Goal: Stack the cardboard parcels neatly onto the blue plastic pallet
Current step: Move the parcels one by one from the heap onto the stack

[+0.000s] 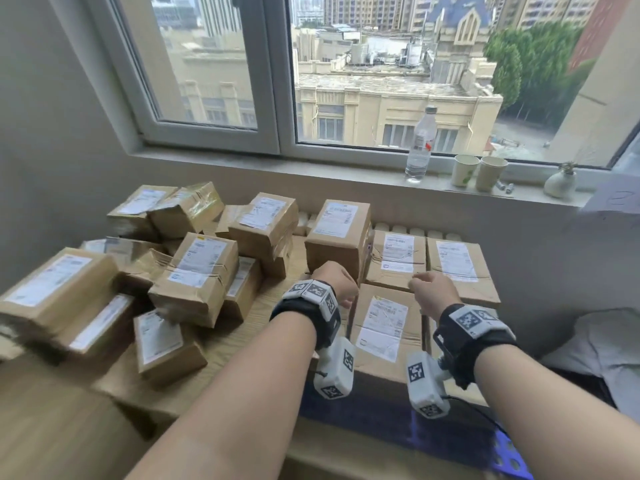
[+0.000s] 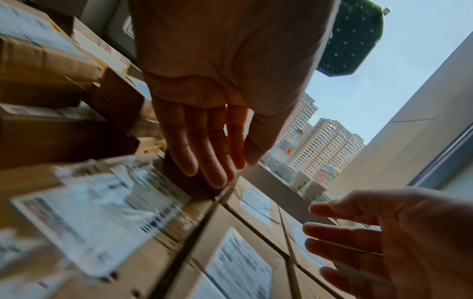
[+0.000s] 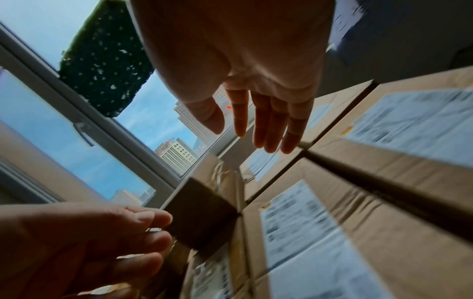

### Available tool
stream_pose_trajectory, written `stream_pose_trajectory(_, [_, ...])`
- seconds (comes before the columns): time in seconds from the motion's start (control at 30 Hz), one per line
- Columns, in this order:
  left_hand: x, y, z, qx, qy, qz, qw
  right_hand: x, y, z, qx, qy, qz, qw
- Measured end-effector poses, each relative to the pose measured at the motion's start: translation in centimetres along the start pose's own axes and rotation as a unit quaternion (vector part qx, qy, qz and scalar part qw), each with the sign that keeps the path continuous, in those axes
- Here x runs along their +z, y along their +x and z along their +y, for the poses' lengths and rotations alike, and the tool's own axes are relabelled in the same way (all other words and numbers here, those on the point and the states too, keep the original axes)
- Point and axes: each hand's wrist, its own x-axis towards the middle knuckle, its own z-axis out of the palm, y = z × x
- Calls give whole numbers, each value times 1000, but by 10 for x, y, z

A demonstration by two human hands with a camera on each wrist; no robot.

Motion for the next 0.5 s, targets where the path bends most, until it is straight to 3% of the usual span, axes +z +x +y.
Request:
stream_pose_trajectory(0.27, [-108, -20, -78, -15, -26, 46, 998, 103, -39, -64, -63, -15, -53, 997])
stream_pose_trajectory(0.5, [-182, -33, -153, -39, -98, 98, 990, 191, -63, -89, -42, 39, -98, 994])
